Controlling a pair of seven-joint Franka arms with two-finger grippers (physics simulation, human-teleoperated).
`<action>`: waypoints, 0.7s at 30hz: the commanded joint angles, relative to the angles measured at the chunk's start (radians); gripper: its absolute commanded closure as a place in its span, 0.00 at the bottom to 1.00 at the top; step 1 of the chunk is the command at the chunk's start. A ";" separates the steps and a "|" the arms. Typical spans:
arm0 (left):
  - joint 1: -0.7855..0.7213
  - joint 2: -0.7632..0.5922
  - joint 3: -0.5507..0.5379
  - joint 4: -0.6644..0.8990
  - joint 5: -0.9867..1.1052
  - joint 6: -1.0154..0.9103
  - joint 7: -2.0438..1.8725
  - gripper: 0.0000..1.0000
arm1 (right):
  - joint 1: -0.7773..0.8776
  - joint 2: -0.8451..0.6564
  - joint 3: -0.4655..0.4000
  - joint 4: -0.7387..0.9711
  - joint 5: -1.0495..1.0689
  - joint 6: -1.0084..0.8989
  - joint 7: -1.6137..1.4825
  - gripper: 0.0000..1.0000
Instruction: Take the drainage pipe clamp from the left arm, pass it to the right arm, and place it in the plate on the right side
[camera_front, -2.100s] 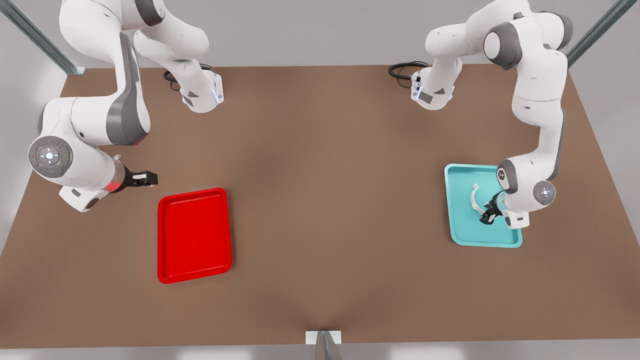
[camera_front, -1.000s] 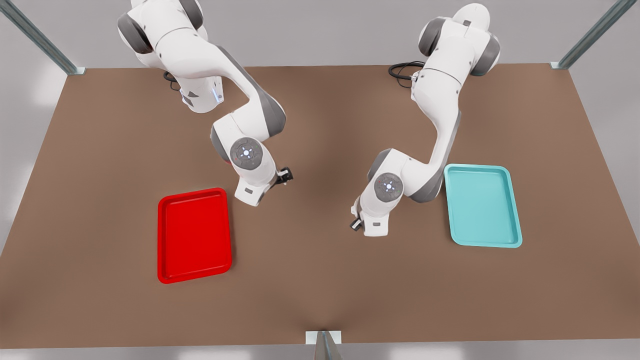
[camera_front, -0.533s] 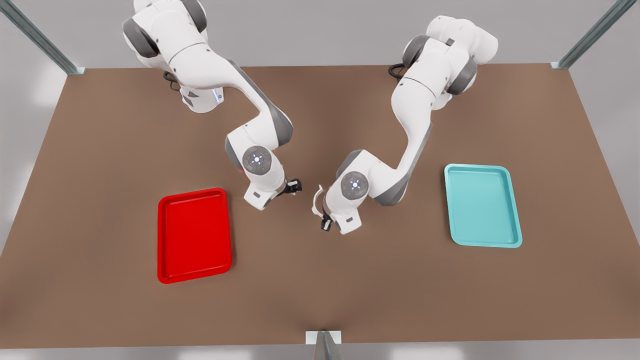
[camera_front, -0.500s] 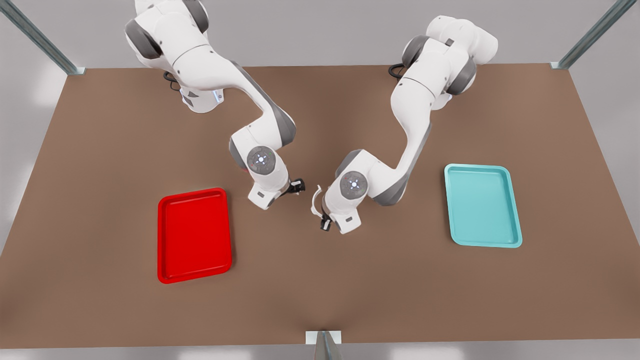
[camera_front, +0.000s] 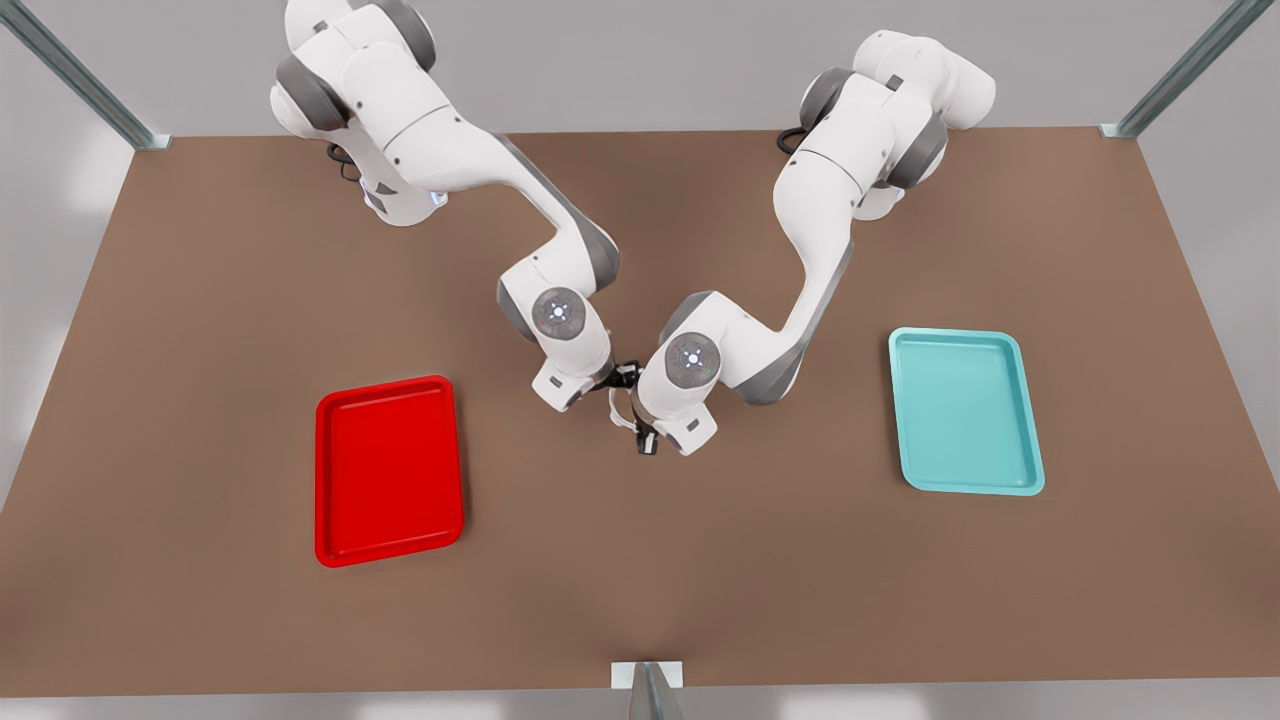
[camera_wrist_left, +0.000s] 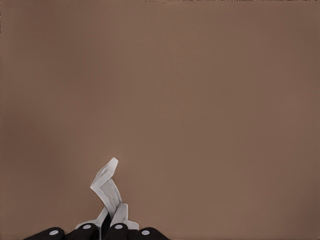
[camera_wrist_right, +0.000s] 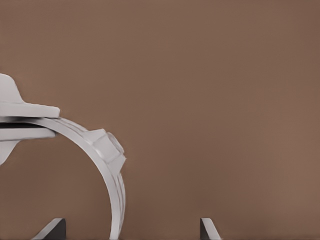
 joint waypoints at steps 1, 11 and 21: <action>0.001 -0.002 0.000 0.001 0.003 -0.010 -0.065 0.79 | 0.002 0.003 0.000 -0.013 0.001 0.031 0.125 0.00; -0.002 -0.002 -0.006 0.013 0.000 -0.005 -0.066 0.79 | 0.019 0.029 0.000 -0.025 -0.001 0.039 0.130 0.17; 0.001 -0.007 -0.003 0.013 0.003 -0.007 -0.063 0.00 | 0.017 0.036 -0.001 -0.002 -0.015 0.035 0.159 0.79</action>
